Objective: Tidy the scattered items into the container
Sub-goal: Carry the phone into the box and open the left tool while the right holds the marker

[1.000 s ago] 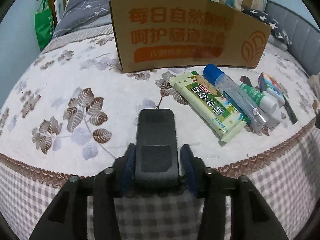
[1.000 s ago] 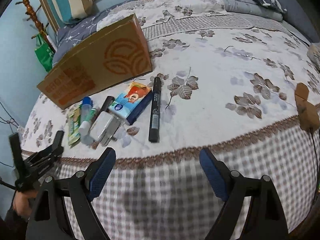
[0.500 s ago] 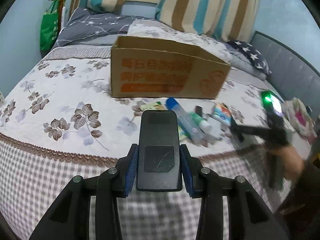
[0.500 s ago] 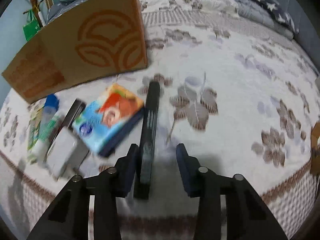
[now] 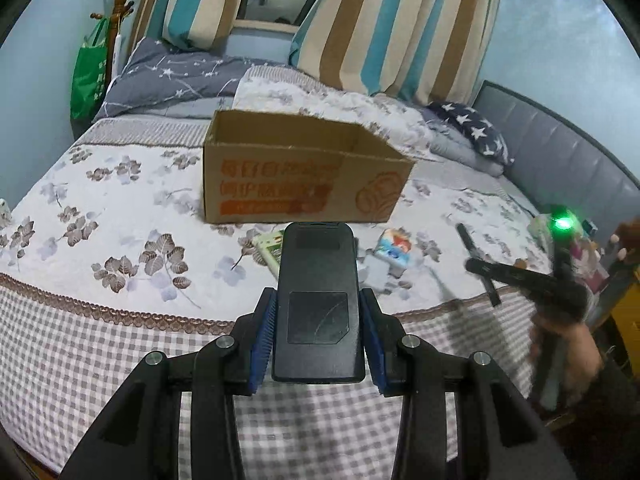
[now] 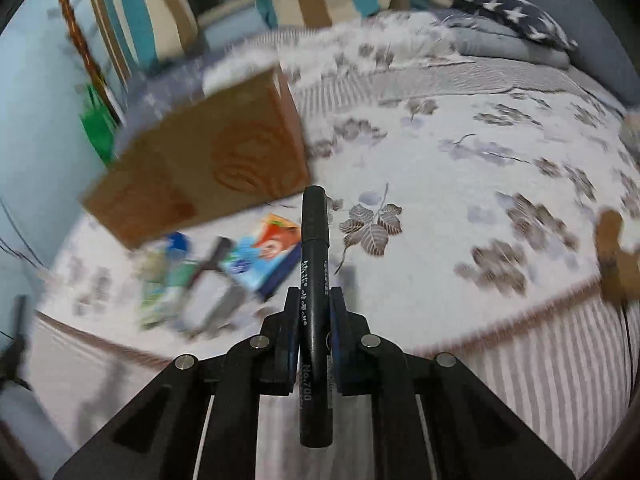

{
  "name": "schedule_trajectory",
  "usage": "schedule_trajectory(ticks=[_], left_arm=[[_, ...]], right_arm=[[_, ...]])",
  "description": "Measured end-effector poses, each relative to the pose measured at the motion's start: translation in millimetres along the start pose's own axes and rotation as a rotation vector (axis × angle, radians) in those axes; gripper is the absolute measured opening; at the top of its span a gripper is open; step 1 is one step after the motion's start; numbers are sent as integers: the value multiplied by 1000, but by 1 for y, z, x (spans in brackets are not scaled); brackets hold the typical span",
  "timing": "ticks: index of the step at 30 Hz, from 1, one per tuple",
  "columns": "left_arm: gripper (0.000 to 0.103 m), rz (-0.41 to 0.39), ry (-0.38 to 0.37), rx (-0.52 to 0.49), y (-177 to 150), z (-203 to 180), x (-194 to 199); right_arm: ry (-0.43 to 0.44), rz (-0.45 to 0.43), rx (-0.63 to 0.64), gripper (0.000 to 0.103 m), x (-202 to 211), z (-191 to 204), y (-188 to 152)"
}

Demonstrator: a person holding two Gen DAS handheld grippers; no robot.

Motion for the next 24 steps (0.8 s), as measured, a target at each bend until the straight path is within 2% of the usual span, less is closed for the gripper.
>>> schedule_trajectory(ticks=[5,11,19,24], left_arm=[[40,-35,-38,2,0,-15,23],[40,-68,-47,2,1,-25,46],[40,-94,-51,9,22,-29,51],[40,-150,-60,-5,77,-32,39]], right_arm=[[175,-44,-141,103,56,25,-18],[272,-42,-170,103,84,46,-28],[319,-57,-177,103,98,49,-25],[326,-49,-185,103,94,44,-24]])
Point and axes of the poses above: each gripper's, at about its wrist camera, not at the fingertips, and x roughly against the way its jaws point, z to its left, y to its top, the point moved 10 cm from there along -x, roughly the way its jaws point, and after that the axes turned 4 degrees about y, right-handed, at the moved point
